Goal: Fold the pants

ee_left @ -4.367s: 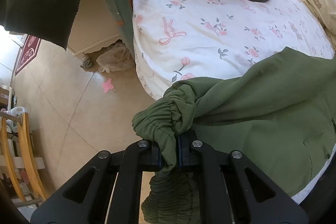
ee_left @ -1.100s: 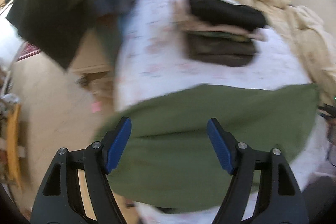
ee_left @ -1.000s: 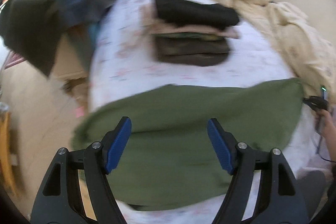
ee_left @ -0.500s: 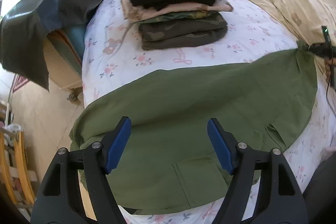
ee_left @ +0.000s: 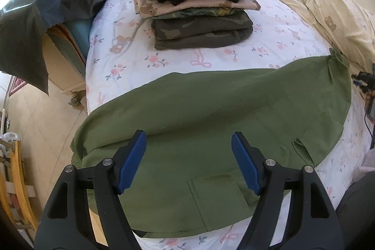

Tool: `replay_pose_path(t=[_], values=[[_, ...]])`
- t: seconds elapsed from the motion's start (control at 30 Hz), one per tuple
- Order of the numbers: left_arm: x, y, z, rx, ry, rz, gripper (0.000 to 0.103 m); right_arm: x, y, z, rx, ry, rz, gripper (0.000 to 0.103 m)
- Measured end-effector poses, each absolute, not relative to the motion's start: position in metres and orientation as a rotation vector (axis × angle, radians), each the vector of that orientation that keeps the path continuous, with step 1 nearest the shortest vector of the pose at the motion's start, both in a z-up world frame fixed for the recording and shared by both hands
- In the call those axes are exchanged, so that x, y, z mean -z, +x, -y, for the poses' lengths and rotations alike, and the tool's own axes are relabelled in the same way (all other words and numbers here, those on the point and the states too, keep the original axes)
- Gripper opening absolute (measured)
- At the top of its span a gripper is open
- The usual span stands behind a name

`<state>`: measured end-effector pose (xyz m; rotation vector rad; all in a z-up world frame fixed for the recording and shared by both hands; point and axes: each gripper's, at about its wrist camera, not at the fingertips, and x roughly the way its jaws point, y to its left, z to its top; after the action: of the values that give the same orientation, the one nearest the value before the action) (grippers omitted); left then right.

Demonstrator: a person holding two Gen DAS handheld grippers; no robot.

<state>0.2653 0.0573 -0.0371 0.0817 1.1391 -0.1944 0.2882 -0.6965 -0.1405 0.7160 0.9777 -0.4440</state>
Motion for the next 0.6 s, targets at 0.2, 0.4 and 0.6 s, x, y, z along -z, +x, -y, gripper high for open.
replay_pose_path(t=[0.2, 0.4, 0.6], values=[[0.040, 0.265, -0.056, 0.178, 0.113, -1.141, 0.072, 0.157, 0.303, 0.680, 0.356, 0.745, -0.998, 0.033], [0.043, 0.268, -0.057, 0.172, 0.102, -1.154, 0.072, 0.158, 0.320, 0.662, 0.402, 0.539, -1.100, 0.000], [0.036, 0.266, -0.049, 0.230, 0.078, -1.149, 0.072, 0.123, 0.262, 0.688, 0.543, 0.687, -0.944, 0.000]])
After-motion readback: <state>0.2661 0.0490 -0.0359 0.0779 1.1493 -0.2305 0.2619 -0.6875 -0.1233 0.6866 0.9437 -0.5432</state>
